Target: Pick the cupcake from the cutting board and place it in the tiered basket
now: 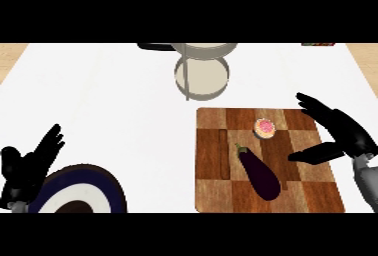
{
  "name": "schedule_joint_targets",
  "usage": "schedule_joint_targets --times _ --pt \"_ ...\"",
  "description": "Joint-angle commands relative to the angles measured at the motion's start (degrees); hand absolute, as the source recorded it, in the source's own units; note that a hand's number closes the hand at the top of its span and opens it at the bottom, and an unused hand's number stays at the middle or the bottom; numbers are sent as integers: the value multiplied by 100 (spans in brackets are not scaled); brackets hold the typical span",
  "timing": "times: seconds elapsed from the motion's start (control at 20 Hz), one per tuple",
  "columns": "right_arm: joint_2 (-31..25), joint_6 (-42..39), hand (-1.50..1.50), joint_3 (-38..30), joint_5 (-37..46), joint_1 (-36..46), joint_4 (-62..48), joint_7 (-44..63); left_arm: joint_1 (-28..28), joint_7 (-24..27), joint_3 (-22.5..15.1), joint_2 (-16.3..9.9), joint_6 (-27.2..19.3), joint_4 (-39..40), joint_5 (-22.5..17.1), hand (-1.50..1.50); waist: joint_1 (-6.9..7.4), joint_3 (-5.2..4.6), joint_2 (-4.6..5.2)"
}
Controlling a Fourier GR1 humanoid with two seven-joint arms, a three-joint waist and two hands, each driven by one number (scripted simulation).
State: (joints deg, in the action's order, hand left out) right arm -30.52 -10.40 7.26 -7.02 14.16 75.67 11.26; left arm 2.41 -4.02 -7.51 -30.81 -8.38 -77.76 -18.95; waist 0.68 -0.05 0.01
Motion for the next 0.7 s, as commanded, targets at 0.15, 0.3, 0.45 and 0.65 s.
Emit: schedule_joint_targets --times 0.15,0.3,0.45,0.65 --pt "-30 -649 -150 -131 -300 992 348 1673 125 30 174 201 107 123 164 0 -45 1 -9" --pt "195 -827 -150 33 -345 1067 201 2075 -43 215 292 197 405 482 174 0 -51 0 2" --pt "119 -1303 -150 -20 -621 1435 -155 2529 134 -316 285 172 283 -190 81 0 -4 5 -4" --pt "77 -1367 -150 -8 -282 1194 120 2833 65 40 479 267 460 275 283 0 -58 3 -4"
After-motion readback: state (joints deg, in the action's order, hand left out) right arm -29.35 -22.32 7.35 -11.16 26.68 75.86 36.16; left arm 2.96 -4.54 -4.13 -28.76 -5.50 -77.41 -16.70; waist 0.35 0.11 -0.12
